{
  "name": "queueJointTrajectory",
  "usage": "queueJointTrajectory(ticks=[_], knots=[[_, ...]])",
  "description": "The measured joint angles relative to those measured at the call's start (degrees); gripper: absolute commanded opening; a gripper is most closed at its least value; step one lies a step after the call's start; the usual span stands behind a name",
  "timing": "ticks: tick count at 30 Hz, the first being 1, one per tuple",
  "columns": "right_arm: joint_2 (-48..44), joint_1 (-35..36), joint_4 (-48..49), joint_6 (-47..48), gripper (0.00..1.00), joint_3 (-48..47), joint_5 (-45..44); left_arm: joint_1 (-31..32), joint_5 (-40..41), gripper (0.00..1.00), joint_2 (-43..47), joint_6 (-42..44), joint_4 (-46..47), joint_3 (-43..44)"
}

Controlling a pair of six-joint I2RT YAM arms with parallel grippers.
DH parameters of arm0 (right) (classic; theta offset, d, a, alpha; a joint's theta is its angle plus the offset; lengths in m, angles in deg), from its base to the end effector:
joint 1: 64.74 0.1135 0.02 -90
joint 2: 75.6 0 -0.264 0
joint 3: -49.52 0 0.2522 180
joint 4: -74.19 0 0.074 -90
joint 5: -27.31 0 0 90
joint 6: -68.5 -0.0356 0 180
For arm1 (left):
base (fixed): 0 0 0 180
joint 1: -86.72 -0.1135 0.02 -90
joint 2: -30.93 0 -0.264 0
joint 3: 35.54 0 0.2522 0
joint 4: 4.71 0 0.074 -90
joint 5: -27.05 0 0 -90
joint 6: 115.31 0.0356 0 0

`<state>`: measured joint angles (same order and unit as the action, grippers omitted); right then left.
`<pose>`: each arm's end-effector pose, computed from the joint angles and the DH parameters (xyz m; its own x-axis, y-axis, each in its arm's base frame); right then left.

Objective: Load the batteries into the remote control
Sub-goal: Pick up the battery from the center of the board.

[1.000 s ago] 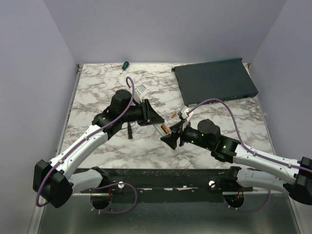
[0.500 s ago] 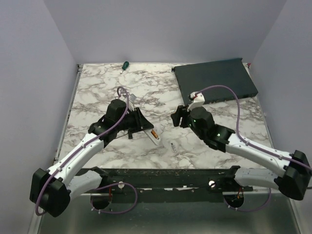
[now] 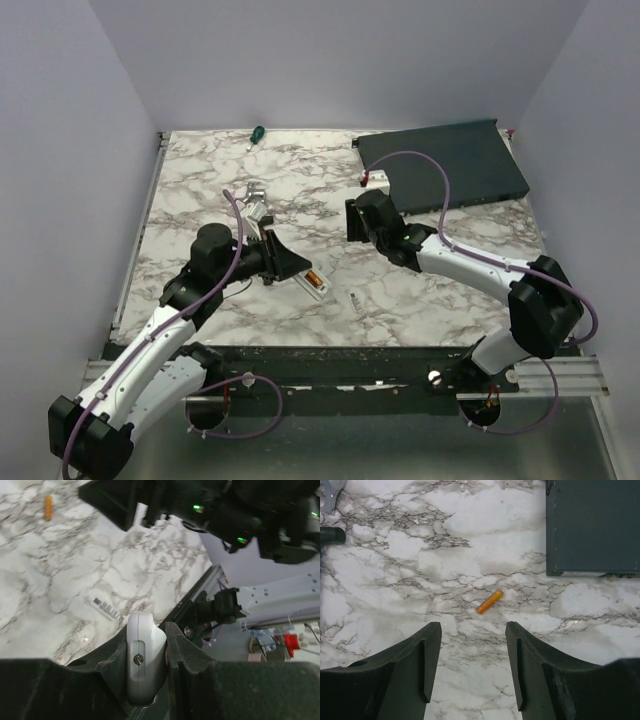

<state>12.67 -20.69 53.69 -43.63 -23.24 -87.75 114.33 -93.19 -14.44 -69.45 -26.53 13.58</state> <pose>0.2556 0.2262 0.2475 -0.5359 -0.0437 -0.8431 -0.1961 0.9778 0.0740 0.1563 -0.1020 0.2854 -0.7715 -0.2754 -0.5735 0.4004 0.4903 -0.7742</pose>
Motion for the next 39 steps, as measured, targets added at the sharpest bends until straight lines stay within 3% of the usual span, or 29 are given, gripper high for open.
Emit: queueJointTrajectory(ticks=[10,16,23,27,30,39], knots=[[-7.5,-1.0,5.5,16.5,0.68,4.3,3.1,0.0,-17.1,0.00,2.0,2.4,13.3,-0.7],[-16.2,-1.7,11.1,29.4,0.72,11.1,11.5,0.0,-25.0,0.00,3.2,3.2,18.2,-0.8],[-18.1,-3.7,11.2,40.8,0.72,11.3,19.3,0.0,-31.6,0.00,5.1,4.3,21.6,-0.8],[-17.4,-4.9,5.6,48.3,0.72,9.0,26.9,0.0,-32.2,0.00,5.6,5.8,21.0,-0.6],[-13.5,-5.5,-3.2,59.7,0.72,3.4,34.6,0.0,-30.3,0.00,5.4,7.9,17.6,0.0],[10.4,-12.5,-30.2,81.6,0.68,-19.4,46.8,-0.4,-18.7,0.00,5.9,13.7,3.6,2.8]])
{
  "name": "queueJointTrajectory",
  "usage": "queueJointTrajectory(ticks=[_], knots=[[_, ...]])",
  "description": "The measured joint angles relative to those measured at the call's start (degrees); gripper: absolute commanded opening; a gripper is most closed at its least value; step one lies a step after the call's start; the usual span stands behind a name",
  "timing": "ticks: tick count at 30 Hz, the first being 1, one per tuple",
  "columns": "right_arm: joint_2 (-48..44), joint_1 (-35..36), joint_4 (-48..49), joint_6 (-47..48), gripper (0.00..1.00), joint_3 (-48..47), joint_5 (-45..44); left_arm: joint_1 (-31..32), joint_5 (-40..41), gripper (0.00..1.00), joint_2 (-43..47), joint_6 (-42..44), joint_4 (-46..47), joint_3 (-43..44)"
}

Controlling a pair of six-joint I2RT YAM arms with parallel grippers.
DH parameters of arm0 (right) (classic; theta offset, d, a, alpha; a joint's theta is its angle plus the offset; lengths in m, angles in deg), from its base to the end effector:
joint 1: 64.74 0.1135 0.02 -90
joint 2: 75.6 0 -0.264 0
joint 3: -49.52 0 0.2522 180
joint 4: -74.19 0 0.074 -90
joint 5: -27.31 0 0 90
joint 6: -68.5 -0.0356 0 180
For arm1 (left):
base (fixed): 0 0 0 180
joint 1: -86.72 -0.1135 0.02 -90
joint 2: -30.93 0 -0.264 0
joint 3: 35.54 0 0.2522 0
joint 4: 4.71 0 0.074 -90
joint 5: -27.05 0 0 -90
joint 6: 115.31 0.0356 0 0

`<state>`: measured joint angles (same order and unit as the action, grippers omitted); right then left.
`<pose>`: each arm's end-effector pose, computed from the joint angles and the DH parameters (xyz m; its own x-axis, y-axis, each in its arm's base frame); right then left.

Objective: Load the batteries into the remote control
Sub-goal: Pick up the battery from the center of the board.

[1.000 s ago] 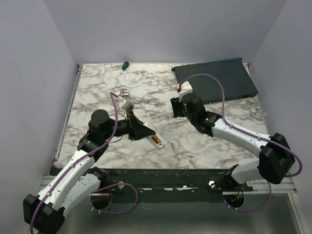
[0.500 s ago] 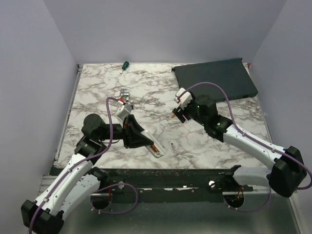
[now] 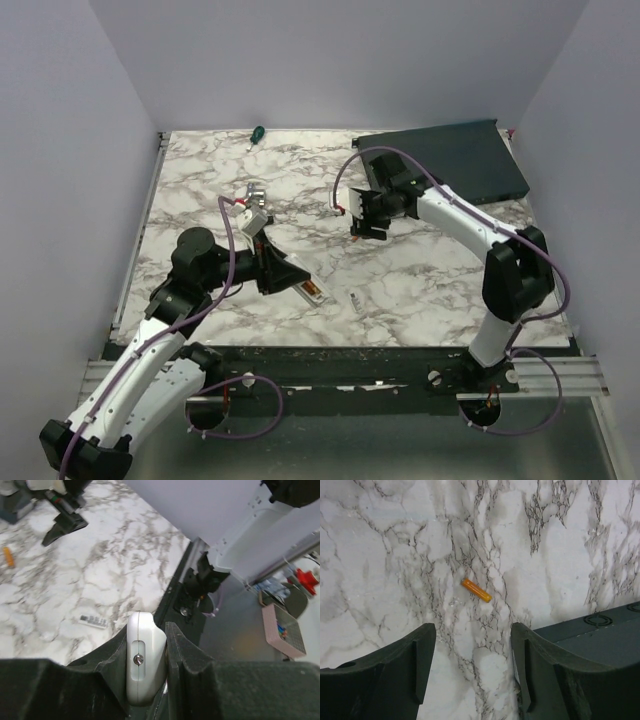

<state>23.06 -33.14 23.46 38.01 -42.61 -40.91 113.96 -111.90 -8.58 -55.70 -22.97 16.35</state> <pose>0.3067 0.2042 0.2558 0.2031 -0.8146 -0.5433 -0.9510 -0.0318 -0.3077 0.1295 -0.0969 0.3256 -0.5680 -0.0812 -0.8190 0.7885 0.2312 -0.5699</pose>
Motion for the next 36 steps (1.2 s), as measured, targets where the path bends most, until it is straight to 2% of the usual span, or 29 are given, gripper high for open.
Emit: queueJointTrajectory(ticks=[3,8,20,22,23,26,28,32,34,36], knots=[[4.8,-1.2,-4.3,4.1,0.66,-5.6,0.7,-1.2,4.8,0.00,1.8,0.3,-3.2,0.0],[8.0,-1.0,-6.7,8.1,0.64,-9.3,1.1,-3.3,8.9,0.00,3.1,-0.5,-5.4,-0.8],[13.2,-0.9,-7.1,12.4,0.59,-10.5,-0.1,-4.8,10.6,0.00,1.2,-0.7,-8.5,-1.1],[13.8,-0.9,-6.5,12.5,0.51,-10.3,0.1,-5.0,10.7,0.00,1.0,-0.8,-8.5,-1.1],[13.9,-0.9,-5.9,12.3,0.44,-10.1,0.2,-5.1,10.7,0.00,1.0,-0.9,-8.5,-1.1],[14.4,-1.0,-2.8,7.8,0.28,-9.9,0.8,-5.2,10.7,0.00,0.8,-1.0,-8.5,-1.1],[15.8,-1.2,-0.6,1.5,0.27,-11.4,1.3,-5.4,10.7,0.00,0.8,-1.0,-8.5,-1.1],[19.3,-1.7,3.8,-12.3,0.38,-15.7,3.8,-5.8,10.7,0.00,0.7,-1.0,-8.5,-1.1],[19.0,-1.8,7.3,-20.5,0.48,-14.8,5.5,-6.1,10.7,0.00,0.4,-1.0,-8.5,-1.0],[17.1,-2.0,13.6,-31.2,0.53,-10.8,5.6,-6.5,10.6,0.00,-0.7,-0.9,-8.6,-0.5]])
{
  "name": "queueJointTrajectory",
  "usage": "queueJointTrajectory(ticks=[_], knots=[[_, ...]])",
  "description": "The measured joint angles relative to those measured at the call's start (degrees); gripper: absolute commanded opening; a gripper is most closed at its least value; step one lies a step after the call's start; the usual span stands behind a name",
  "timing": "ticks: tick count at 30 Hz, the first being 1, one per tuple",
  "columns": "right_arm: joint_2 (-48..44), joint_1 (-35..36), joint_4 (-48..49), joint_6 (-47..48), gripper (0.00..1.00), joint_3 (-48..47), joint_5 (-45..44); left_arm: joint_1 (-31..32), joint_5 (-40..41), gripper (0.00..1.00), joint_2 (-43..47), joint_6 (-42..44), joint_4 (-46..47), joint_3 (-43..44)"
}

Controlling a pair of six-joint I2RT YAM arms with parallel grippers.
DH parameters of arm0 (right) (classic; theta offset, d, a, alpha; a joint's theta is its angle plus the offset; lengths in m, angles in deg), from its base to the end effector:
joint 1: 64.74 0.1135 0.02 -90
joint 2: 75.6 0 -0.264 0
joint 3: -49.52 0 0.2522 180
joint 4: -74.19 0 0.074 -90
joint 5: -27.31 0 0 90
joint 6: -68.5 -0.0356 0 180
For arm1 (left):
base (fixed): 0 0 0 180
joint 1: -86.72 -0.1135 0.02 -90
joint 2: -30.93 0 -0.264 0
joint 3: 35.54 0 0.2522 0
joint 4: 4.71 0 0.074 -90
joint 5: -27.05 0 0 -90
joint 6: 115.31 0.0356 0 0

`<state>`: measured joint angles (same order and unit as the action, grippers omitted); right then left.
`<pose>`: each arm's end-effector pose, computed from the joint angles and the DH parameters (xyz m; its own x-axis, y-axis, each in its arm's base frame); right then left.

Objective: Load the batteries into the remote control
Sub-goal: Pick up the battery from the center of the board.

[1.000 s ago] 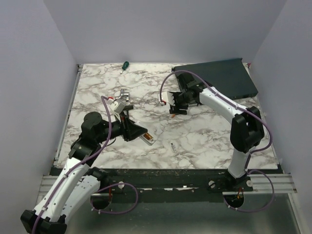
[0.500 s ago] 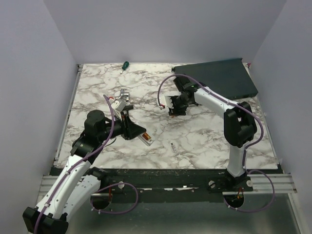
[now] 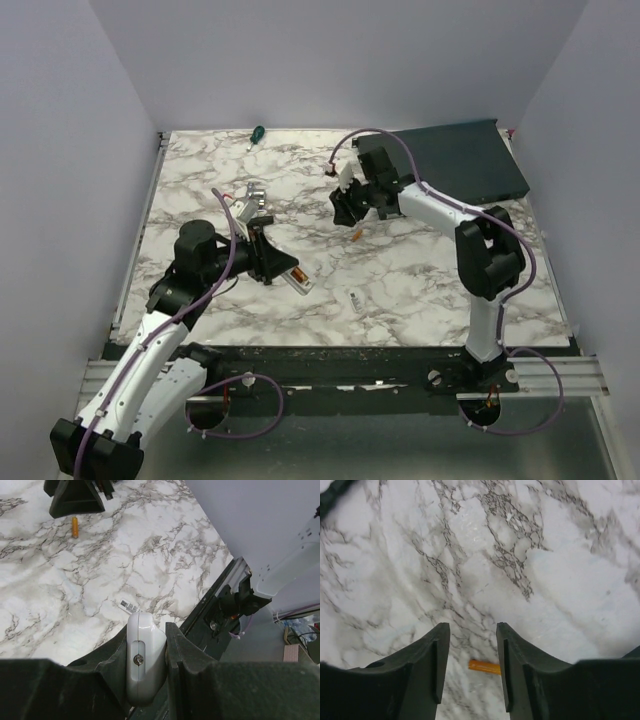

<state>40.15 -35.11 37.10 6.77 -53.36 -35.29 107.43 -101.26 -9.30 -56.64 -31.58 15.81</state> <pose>0.3817 0.2360 0.2143 -0.2563 -0.6295 -0.7335 -0.9284 0.3715 0.0056 0.1456 -0.0786 0.3050 -0.6514 -0.1899 -0.7346 0.5817 0.4966 -0.6442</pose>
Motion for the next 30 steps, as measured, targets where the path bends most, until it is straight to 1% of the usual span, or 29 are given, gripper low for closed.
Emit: queueJointTrajectory(ticks=[1,2,3,5,8,11,14,17,21,26,28,30], knots=[[-1.1,0.0,3.8,-7.6,0.58,3.7,-1.1,-0.1,0.0,0.00,-0.4,0.0,0.0,0.3],[-2.7,0.0,4.7,-10.7,0.58,4.9,-1.7,-0.3,0.0,0.00,-1.2,0.0,0.0,0.7],[-3.9,0.0,5.9,-16.2,0.58,6.4,-4.0,-0.5,0.0,0.00,-1.6,0.0,-0.1,1.1],[-5.0,0.0,6.1,-26.4,0.59,6.5,-8.8,-0.8,-0.1,0.00,-2.5,0.0,-0.1,1.7],[-5.2,0.0,3.8,-39.7,0.63,3.8,-17.4,-1.3,-0.1,0.00,-3.7,0.0,0.0,2.4],[-7.3,0.0,3.3,-50.7,0.64,5.3,-23.9,-1.9,-0.3,0.00,-4.5,0.1,0.0,2.6],[-8.9,-0.1,2.2,-58.8,0.64,7.5,-28.4,-2.4,-0.9,0.00,-5.5,0.1,0.0,3.0],[-9.1,-0.1,2.1,-64.7,0.64,10.1,-30.8,-2.8,-1.4,0.00,-5.6,0.1,0.1,3.0],[-9.0,-0.1,1.7,-69.7,0.64,13.3,-32.9,-3.1,-1.9,0.00,-5.6,0.0,0.1,3.0],[-8.3,0.1,1.8,-72.6,0.59,13.9,-34.0,-3.6,-2.6,0.00,-5.3,0.0,0.2,3.0],[-6.9,0.5,1.8,-73.0,0.55,13.2,-34.4,-3.8,-2.8,0.00,-5.2,0.0,0.3,3.0],[-5.0,1.2,1.8,-73.2,0.54,12.2,-34.7,-4.1,-3.0,0.00,-5.1,0.0,0.4,3.0]])
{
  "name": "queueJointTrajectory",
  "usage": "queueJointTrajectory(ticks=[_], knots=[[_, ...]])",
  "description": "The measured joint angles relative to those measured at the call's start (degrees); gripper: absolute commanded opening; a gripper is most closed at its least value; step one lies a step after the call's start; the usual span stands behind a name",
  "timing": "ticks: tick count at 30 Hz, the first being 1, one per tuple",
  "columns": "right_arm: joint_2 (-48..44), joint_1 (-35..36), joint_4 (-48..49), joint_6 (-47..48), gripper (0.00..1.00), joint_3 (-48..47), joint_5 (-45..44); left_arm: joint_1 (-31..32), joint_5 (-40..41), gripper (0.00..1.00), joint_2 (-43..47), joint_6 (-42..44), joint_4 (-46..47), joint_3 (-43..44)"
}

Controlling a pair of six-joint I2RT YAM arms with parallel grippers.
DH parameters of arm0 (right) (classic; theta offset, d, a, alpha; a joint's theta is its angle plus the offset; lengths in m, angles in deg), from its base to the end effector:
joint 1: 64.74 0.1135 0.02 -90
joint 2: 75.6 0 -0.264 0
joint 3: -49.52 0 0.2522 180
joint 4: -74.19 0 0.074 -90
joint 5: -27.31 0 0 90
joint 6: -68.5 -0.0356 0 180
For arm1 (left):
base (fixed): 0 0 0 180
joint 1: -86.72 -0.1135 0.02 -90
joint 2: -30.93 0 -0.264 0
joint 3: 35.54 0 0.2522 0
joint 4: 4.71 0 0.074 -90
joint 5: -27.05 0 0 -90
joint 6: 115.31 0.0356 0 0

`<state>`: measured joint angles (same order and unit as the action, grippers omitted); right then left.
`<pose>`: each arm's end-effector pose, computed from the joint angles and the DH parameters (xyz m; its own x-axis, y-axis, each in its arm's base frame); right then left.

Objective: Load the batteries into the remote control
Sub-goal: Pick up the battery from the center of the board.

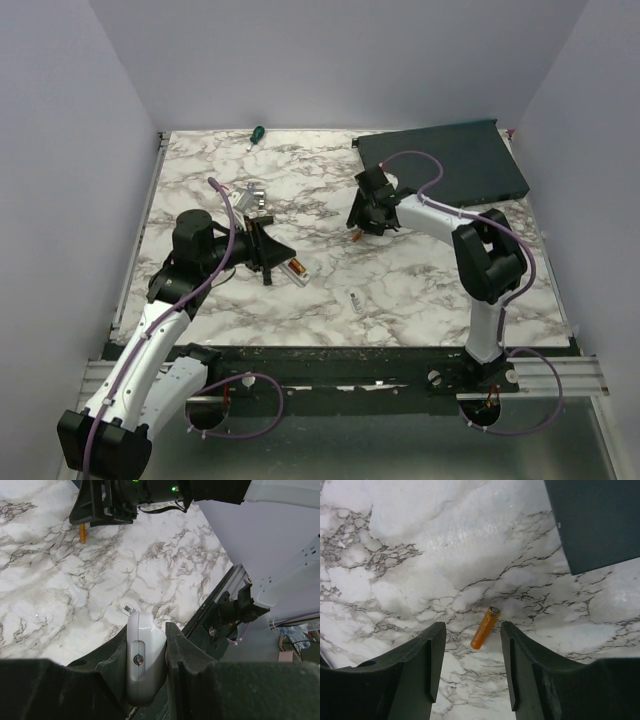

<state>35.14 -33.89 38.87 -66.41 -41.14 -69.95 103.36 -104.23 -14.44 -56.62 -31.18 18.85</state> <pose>0.3564 0.2076 0.1838 -0.8161 0.3283 -0.4756 0.1823 0.9272 0.3272 0.1655 -0.0740 0.3107 -0.6707 -0.2072 -0.7122 0.5497 0.5058 -0.6648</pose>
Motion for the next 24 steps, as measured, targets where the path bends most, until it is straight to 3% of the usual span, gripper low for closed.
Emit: queueJointTrajectory(ticks=[5,11,18,24], knots=[[3.2,2.6,-1.9,0.2,0.52,-1.7,-1.7,-0.5,-0.4,0.00,0.3,0.0,0.2,0.0],[4.6,4.8,-4.8,1.6,0.43,-4.1,-5.2,-0.9,-0.8,0.00,0.8,0.0,0.2,0.0],[6.7,5.4,-7.9,3.0,0.41,-6.8,-9.3,-1.5,-1.1,0.00,0.8,-0.1,0.5,-0.2],[7.9,5.6,-9.6,4.1,0.33,-8.5,-11.5,-1.7,-1.5,0.00,0.8,-0.3,1.0,-0.3]])
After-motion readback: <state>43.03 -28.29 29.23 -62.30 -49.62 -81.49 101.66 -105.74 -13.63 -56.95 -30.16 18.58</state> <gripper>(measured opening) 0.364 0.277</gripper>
